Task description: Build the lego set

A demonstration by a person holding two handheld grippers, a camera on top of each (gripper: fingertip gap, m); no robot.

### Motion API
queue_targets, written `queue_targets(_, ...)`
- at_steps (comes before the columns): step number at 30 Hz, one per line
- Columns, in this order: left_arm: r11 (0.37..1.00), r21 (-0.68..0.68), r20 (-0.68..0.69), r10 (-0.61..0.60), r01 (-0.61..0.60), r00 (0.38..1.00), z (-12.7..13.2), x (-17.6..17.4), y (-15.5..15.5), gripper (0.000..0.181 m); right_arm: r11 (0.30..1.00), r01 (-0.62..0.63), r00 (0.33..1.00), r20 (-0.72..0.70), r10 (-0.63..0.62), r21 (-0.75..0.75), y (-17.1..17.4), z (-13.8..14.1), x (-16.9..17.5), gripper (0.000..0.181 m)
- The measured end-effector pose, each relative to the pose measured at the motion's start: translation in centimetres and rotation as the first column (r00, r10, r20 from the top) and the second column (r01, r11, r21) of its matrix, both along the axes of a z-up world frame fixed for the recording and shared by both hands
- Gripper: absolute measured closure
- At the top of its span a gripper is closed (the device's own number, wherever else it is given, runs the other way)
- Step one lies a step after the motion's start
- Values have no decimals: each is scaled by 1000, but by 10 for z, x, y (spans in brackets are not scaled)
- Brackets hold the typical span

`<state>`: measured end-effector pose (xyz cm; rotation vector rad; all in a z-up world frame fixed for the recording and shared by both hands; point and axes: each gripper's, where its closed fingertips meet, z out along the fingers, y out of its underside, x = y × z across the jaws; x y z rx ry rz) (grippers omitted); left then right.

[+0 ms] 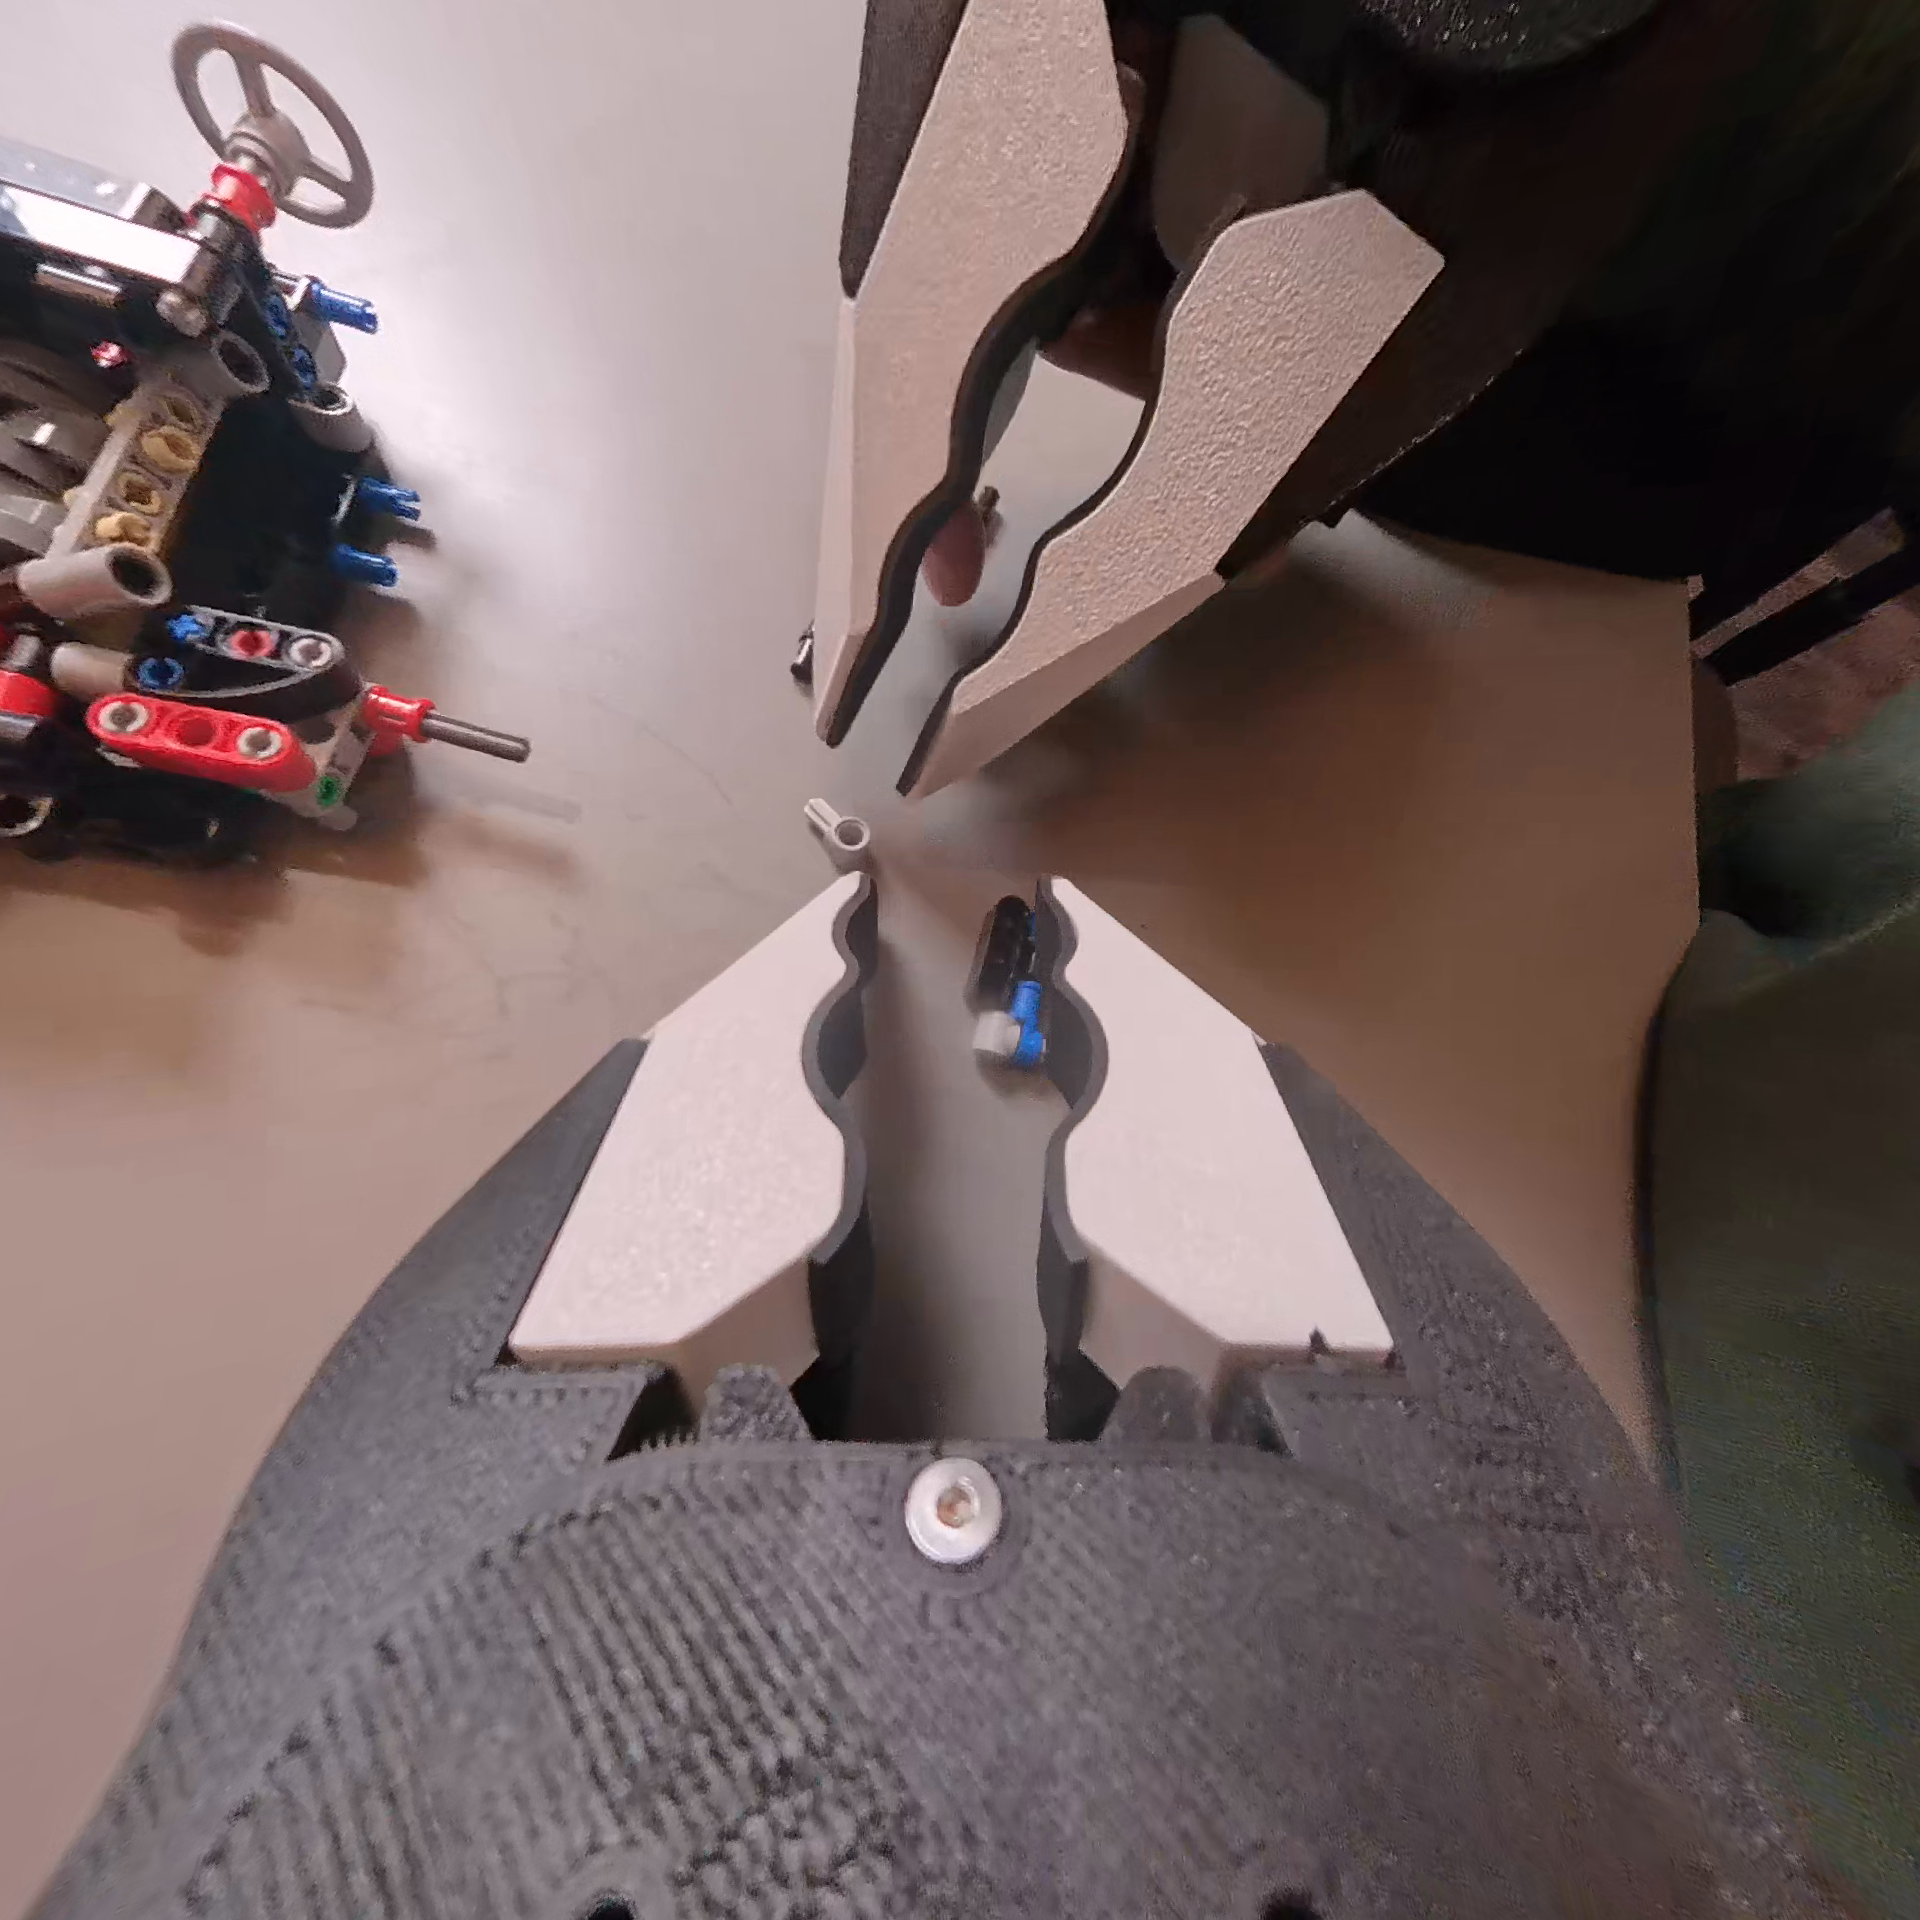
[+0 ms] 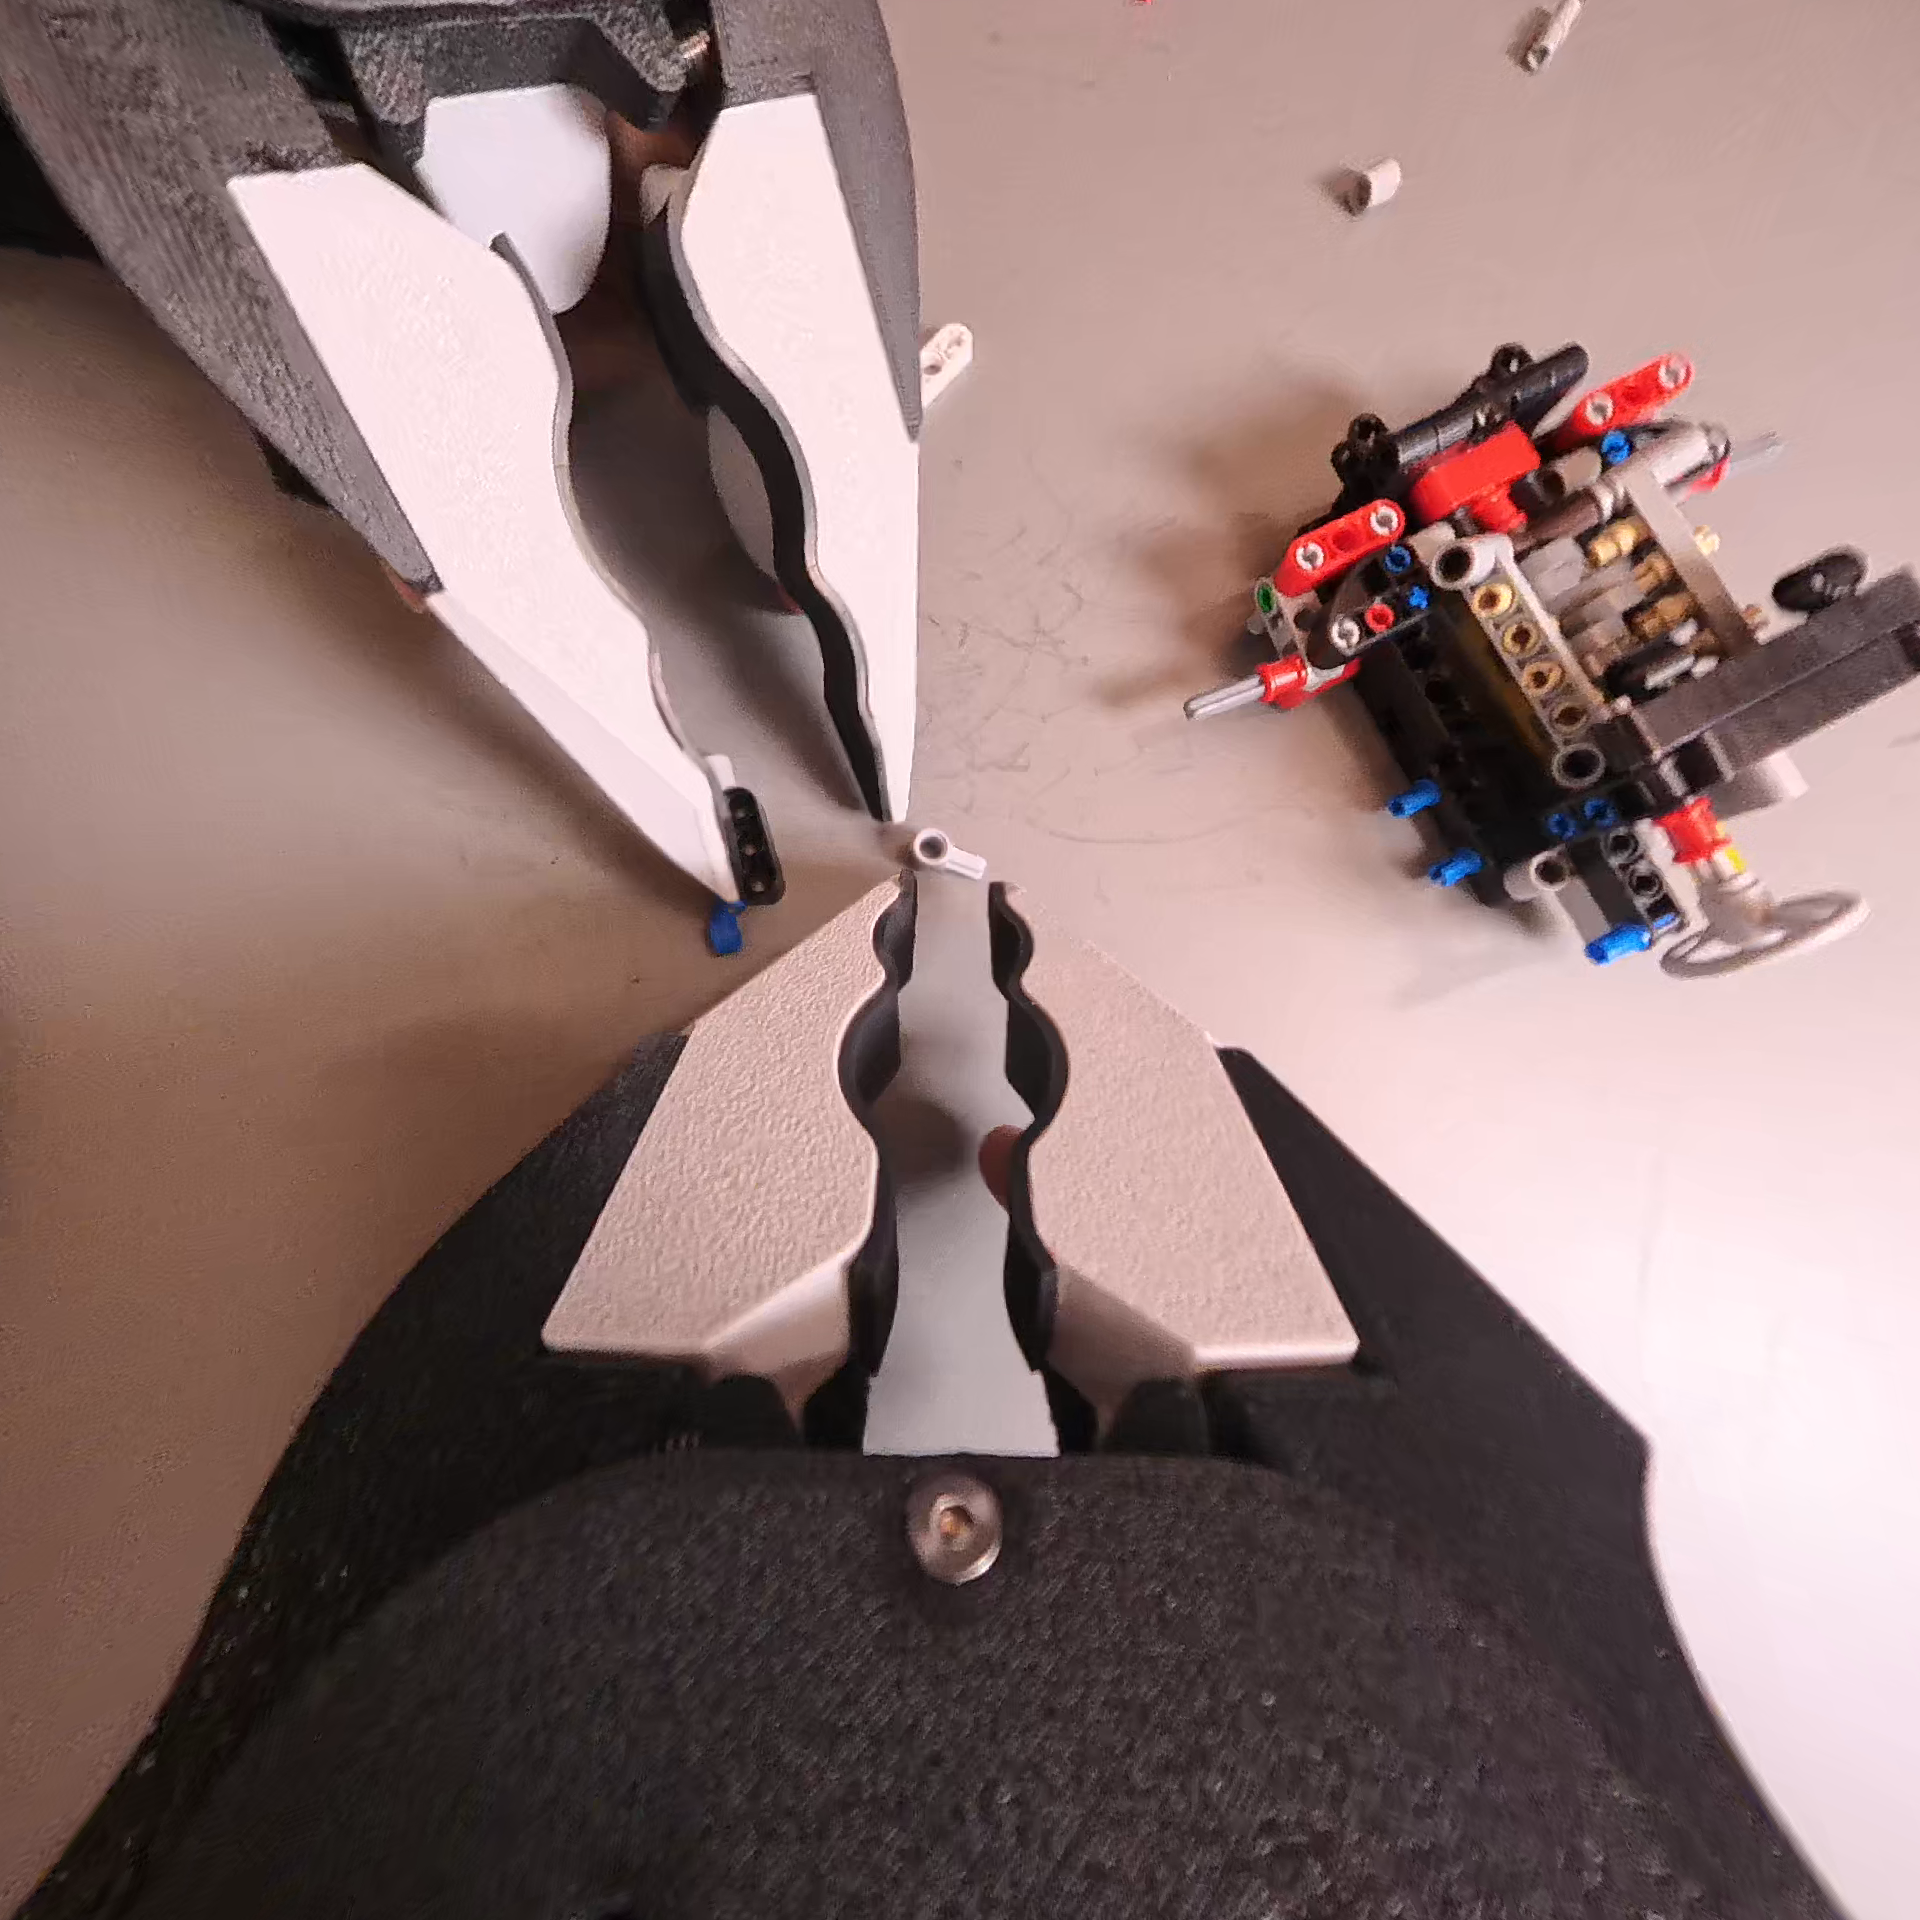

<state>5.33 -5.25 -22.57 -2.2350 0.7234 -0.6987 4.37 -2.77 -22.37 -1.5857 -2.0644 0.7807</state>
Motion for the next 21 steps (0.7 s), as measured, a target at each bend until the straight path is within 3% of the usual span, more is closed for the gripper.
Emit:
queue_targets(1, 1000, 5, 4, -1, 1, 1000, 1, -1, 0, 152, 999, -42, 999, -1, 42, 21, 0, 2, -1, 168)
queue_targets(5, 1000, 6, 30, -9, 9, 1000, 2, -1, 3, 152, 981, -175, 983, 75, 169, 87, 3, 0, 0, 167)
queue_targets(10, 1000, 28, -20, -11, 11, 1000, -1, -5, 4, 153, 935, -347, 938, 56, 343, 78, -10, -5, -6, 158)
queue_targets(13, 999, 32, -23, 9, -8, 1000, 0, -10, 5, 153, 936, -346, 936, 88, 340, 69, -9, -11, -8, 156)
queue_targets(17, 999, 41, -40, 35, -33, 999, -1, -20, 7, 154, 936, -341, 939, 89, 333, 88, -7, -11, -11, 167)
queue_targets(21, 999, 34, -38, 36, -34, 999, -3, -24, 7, 155, 902, -418, 906, 129, 404, 111, -8, -13, -5, 174)
